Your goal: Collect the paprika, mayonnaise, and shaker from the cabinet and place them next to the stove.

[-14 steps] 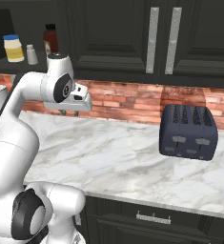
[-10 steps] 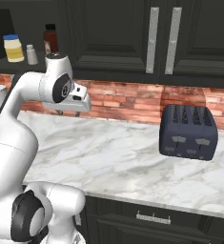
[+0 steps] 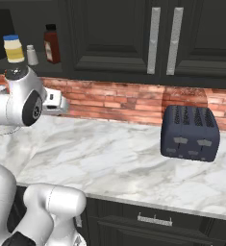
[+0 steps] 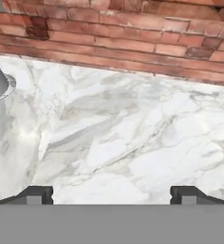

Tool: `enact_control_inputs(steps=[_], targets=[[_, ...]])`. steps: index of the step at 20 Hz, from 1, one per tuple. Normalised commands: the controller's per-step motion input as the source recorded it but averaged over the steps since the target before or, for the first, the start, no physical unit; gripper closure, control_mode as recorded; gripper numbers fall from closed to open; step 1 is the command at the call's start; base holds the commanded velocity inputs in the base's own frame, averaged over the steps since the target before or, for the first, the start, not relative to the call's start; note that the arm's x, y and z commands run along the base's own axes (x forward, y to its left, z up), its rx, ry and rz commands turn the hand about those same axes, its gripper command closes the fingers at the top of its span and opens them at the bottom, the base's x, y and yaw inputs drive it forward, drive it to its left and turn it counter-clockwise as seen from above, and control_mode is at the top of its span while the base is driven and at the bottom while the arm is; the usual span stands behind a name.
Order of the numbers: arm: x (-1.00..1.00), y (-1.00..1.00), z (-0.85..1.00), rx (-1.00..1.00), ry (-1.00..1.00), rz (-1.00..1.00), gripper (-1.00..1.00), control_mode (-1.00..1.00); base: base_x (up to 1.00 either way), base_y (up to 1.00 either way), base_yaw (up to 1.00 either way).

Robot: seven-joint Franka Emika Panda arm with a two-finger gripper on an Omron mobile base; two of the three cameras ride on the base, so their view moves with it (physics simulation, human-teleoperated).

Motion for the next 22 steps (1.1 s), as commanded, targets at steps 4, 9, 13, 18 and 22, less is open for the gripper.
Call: enact_control_inputs(steps=[4, 9, 13, 18, 22], targets=[[0.01, 0.65, 0.73, 0.01, -0.39, 0.1, -1.0, -1.0, 0.0, 0.0, 0.0], [0.17, 0.62, 0.86, 0.06, -0.35, 0.16, -1.0, -1.0, 0.0, 0.0, 0.0], [0.19, 0.31, 0.89, 0.07, -0.27, 0.21, -1.0, -1.0, 0.0, 0.0, 0.0], [0.04, 0.26, 0.53, 0.0, -0.21, 0.19, -1.0, -1.0, 0.0, 0.0, 0.0], [-0.03, 0.05, 0.08, 0.0, -0.04, 0.01, -1.0, -1.0, 0.0, 0.0, 0.0]])
